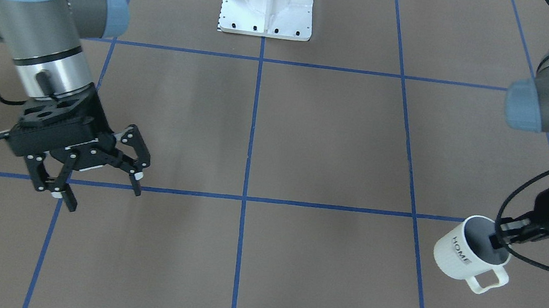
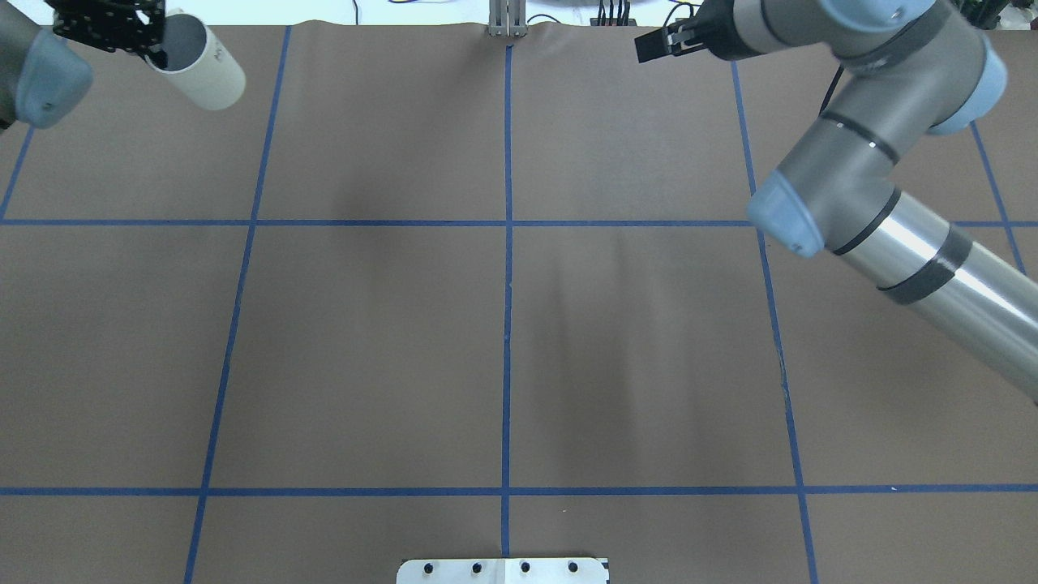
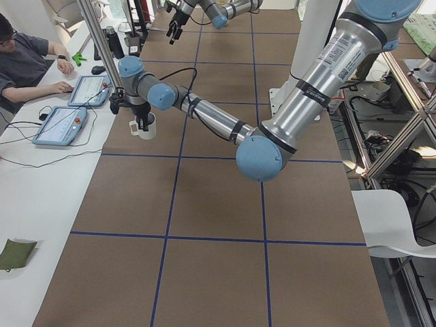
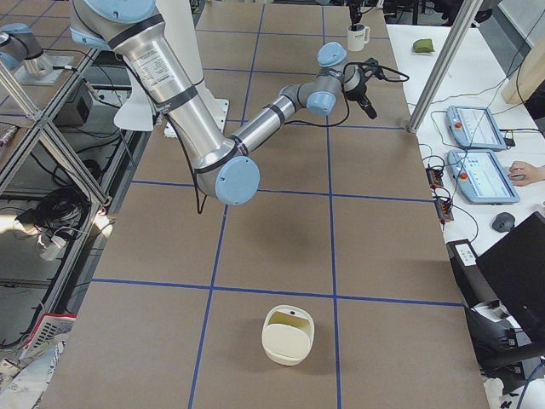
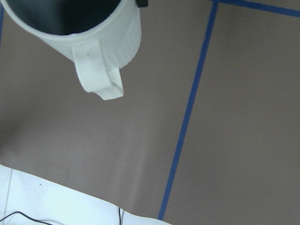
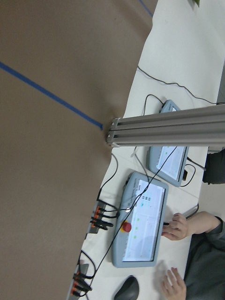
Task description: Left arm hands cup to right arm to dump lemon
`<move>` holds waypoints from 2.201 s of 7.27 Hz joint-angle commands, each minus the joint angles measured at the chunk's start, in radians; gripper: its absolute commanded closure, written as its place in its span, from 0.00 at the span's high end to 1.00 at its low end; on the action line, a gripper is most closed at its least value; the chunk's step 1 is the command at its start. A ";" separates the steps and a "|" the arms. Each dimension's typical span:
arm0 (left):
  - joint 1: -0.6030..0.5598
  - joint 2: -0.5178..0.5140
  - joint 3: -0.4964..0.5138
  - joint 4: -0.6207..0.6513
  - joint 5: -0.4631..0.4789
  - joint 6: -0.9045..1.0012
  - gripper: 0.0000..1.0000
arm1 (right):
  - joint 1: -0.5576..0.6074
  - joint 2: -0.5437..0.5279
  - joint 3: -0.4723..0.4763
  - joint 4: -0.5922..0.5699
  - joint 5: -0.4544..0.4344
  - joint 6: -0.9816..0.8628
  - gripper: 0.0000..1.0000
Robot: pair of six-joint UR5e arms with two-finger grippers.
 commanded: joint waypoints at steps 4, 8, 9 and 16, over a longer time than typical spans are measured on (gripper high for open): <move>-0.057 0.367 -0.236 0.070 0.052 0.306 0.00 | 0.323 -0.045 0.047 -0.446 0.442 -0.208 1.00; 0.068 0.578 -0.370 -0.137 0.049 0.006 0.00 | 0.403 -0.234 0.303 -0.866 0.431 -0.567 1.00; 0.096 0.619 -0.373 -0.175 0.049 -0.012 0.00 | 0.402 -0.272 0.310 -0.858 0.430 -0.558 1.00; 0.211 0.638 -0.350 -0.178 0.040 -0.060 0.72 | 0.360 -0.292 0.310 -0.855 0.421 -0.493 1.00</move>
